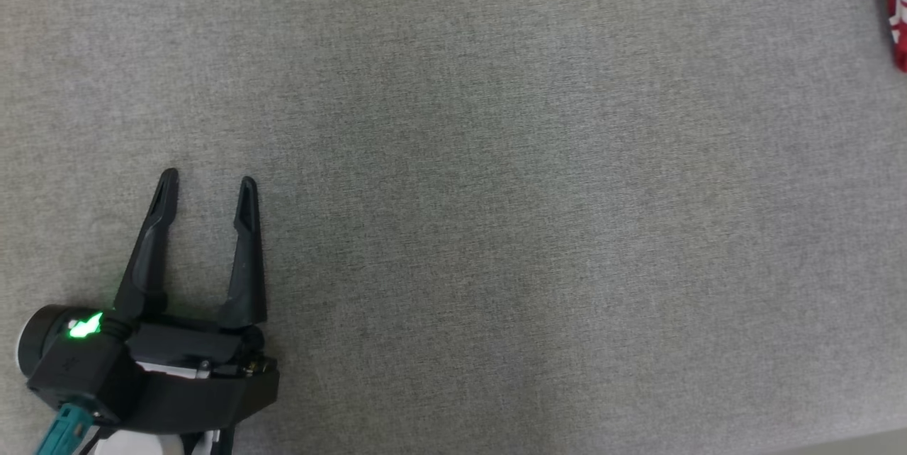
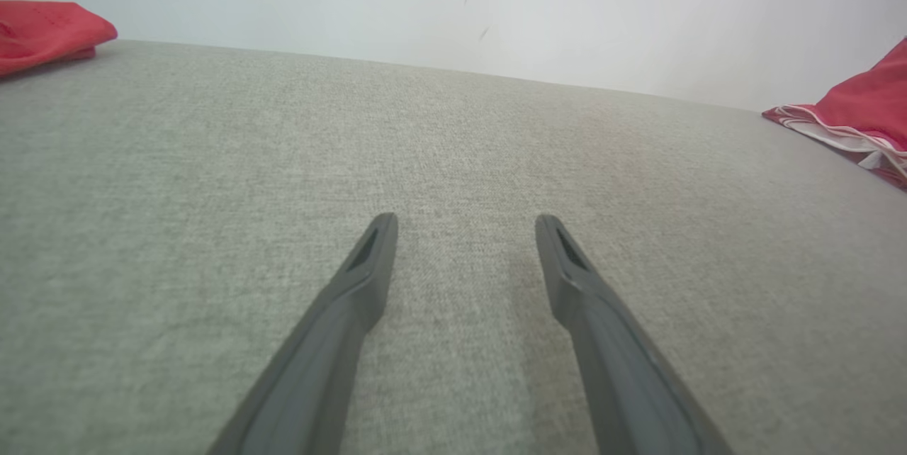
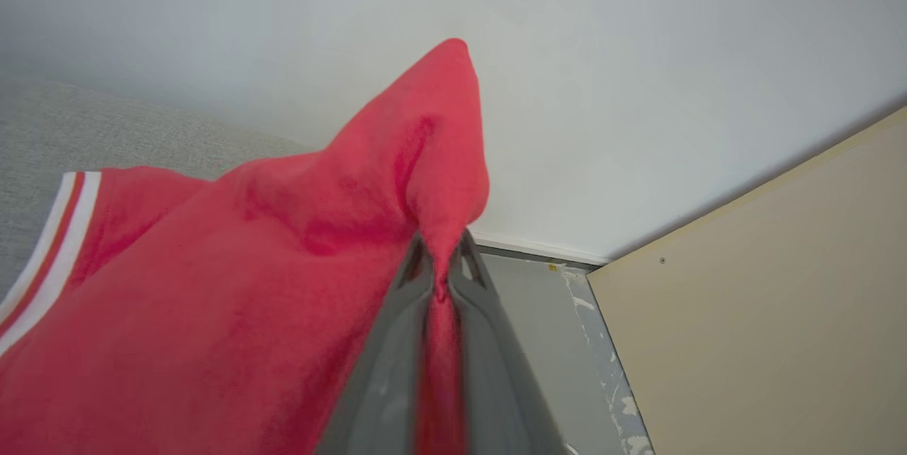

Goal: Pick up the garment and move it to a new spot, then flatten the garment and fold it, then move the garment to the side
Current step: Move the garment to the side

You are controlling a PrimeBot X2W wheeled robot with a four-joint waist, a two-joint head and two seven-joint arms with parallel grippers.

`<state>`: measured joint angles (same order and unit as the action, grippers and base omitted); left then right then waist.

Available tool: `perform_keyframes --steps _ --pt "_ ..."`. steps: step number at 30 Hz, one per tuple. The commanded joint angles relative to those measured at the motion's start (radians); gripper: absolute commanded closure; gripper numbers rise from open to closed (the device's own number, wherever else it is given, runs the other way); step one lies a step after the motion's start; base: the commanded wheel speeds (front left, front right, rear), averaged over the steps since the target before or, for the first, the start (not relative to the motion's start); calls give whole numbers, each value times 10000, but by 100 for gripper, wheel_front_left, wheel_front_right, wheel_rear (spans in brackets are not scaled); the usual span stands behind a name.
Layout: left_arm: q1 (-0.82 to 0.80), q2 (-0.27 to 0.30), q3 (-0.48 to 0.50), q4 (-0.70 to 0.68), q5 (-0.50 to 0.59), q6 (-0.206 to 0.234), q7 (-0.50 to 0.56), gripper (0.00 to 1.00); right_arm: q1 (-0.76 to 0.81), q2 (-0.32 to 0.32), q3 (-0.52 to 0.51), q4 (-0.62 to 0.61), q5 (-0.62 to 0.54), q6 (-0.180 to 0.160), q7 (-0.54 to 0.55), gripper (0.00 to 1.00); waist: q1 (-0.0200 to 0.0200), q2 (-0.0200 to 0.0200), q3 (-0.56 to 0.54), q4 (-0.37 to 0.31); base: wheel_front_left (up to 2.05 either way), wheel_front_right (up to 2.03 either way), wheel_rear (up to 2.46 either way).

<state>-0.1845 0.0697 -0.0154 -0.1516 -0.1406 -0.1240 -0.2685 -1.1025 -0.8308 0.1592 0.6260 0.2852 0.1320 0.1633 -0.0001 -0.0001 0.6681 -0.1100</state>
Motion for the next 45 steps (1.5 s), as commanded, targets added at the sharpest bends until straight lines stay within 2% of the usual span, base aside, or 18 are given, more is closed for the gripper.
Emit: perform_keyframes --steps 1,12,22,32,45 --pt "-94 -25 -22 495 -22 -47 82 0 -216 -122 109 128 -283 -29 -209 0 1 1 -11 85 0 0 0" --pt "142 -60 192 768 -121 -21 68 0 -734 313 698 763 -699 -29 -1449 0 1 1 -859 136 0 0 0" --pt "1040 -148 725 1131 -285 107 43 0 481 1486 898 667 -454 -29 -3079 0 1 1 -3056 132 0 0 0" --pt "2512 -185 1391 1303 -512 430 43 0 3507 3237 537 -642 -53 -29 -3824 0 1 1 -5300 48 0 0 0" --pt "3002 -189 1188 1933 -705 430 44 0 8503 5209 -1072 -3540 -333 -29 -3747 0 1 1 -6475 433 0 0 0"
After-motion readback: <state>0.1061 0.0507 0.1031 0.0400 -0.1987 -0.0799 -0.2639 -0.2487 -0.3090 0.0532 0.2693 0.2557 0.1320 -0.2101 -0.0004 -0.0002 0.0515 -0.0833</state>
